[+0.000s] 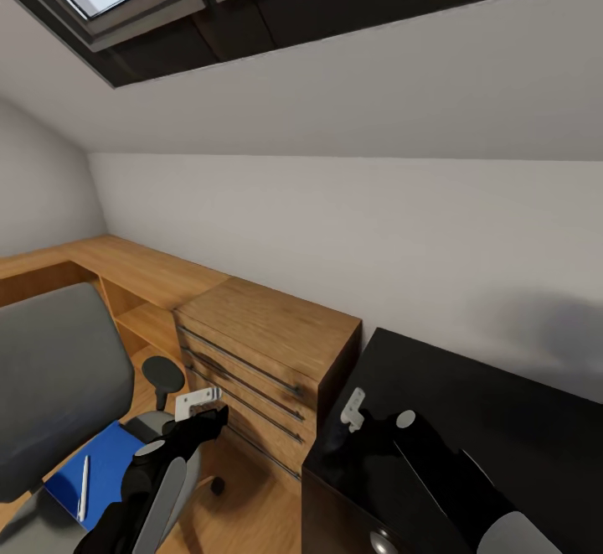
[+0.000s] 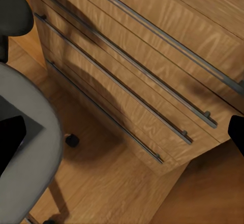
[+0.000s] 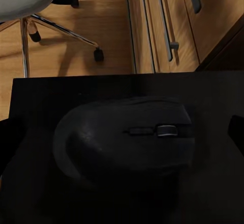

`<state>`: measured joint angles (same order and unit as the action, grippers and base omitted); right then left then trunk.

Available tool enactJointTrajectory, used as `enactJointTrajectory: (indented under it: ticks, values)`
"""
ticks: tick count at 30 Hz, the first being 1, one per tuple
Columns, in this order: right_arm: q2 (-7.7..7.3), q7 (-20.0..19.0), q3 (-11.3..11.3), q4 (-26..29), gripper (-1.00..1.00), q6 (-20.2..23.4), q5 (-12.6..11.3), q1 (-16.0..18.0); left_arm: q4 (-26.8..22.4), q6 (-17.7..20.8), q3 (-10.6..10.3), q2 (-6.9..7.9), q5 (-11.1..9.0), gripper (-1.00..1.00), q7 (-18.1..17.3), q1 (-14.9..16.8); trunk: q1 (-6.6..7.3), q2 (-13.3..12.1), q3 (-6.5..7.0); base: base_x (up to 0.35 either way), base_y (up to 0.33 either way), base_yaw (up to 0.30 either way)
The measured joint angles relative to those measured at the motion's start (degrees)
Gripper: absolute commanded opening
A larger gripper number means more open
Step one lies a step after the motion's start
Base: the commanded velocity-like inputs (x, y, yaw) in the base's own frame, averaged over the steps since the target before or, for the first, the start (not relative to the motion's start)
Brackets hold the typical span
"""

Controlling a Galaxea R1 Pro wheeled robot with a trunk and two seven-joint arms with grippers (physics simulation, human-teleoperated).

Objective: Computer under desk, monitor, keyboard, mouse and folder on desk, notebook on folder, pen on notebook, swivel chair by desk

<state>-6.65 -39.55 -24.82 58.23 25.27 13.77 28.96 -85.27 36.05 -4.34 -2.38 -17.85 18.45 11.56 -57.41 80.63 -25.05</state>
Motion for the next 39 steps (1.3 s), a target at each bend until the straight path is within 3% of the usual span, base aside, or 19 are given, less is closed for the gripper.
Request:
enactJointTrajectory:
  ticks: [13,15,21,25,27,31,32,37,39]
  values:
    - [0.17,0.5,0.3,0.9,1.00,0.1,-0.1,0.0,0.1,0.0,0.0,0.00,0.0,1.00,0.0,0.0,0.00,0.0,0.00,0.000,0.000,0.000]
    - [0.34,1.6,0.5,2.1,1.00,0.3,-0.2,0.0,0.2,0.0,0.0,0.00,0.0,1.00,0.0,0.0,0.00,0.0,0.00,0.000,0.000,0.000]
    - [2.83,9.4,1.1,7.0,1.00,2.6,-0.3,0.0,0.3,0.0,0.0,0.00,0.0,1.00,0.1,0.0,0.00,0.0,0.00,0.000,0.000,0.000]
    - [6.05,20.2,2.2,10.5,1.00,7.5,-1.1,0.0,0.3,0.0,0.0,0.00,0.0,1.00,0.1,0.0,0.00,0.0,0.00,-0.009,0.011,0.000]
    - [7.97,28.0,4.1,12.9,1.00,9.6,-3.6,0.0,0.3,0.0,0.1,-0.01,0.0,1.00,0.1,0.0,-0.01,0.0,0.00,-0.079,0.102,0.000]
    - [9.41,36.3,6.1,15.2,1.00,11.2,-8.4,-0.2,0.3,0.0,0.1,-0.01,0.0,1.00,0.1,0.0,-0.02,0.0,0.00,-0.170,0.184,0.000]
    - [9.98,45.8,8.6,16.2,1.00,11.7,-13.0,-0.2,0.2,0.0,0.1,-0.01,0.0,1.00,0.1,0.0,-0.02,0.0,0.00,-0.219,0.223,0.000]
    - [10.21,59.2,10.3,16.7,1.00,11.4,-20.7,-0.3,0.3,0.0,0.1,-0.01,0.0,1.00,0.1,0.0,-0.02,0.0,0.00,-0.228,0.231,0.000]
    - [10.14,64.5,10.7,17.2,1.00,10.2,-24.7,-0.3,0.3,0.0,0.1,-0.01,0.0,1.00,0.1,0.0,-0.02,0.0,0.00,-0.233,0.241,0.000]
